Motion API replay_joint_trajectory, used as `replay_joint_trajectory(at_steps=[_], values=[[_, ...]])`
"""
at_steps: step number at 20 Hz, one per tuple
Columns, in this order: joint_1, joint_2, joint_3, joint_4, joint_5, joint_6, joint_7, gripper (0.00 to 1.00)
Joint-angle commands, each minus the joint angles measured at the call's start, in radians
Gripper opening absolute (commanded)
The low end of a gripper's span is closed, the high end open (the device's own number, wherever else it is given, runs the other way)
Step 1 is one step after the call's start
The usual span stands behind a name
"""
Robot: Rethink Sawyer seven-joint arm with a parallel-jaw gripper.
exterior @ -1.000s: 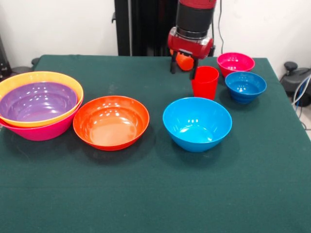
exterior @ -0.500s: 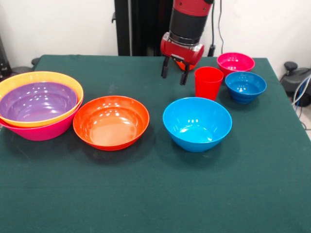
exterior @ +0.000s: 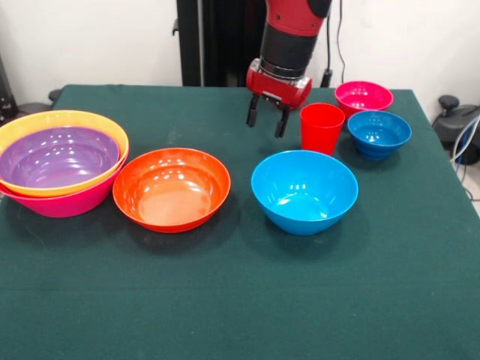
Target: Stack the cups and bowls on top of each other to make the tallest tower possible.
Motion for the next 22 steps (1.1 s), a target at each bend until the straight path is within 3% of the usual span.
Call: replay_joint_trajectory(at_steps=[1, 12, 22], values=[[0.008, 0.043, 0.065, -0.050, 0.028, -0.085, 0.162, 1.00], [0.003, 0.026, 0.086, -0.021, 0.028, -0.102, 0.166, 1.00], [-0.056, -0.156, 0.159, 0.064, 0.026, 0.111, 0.120, 1.00]])
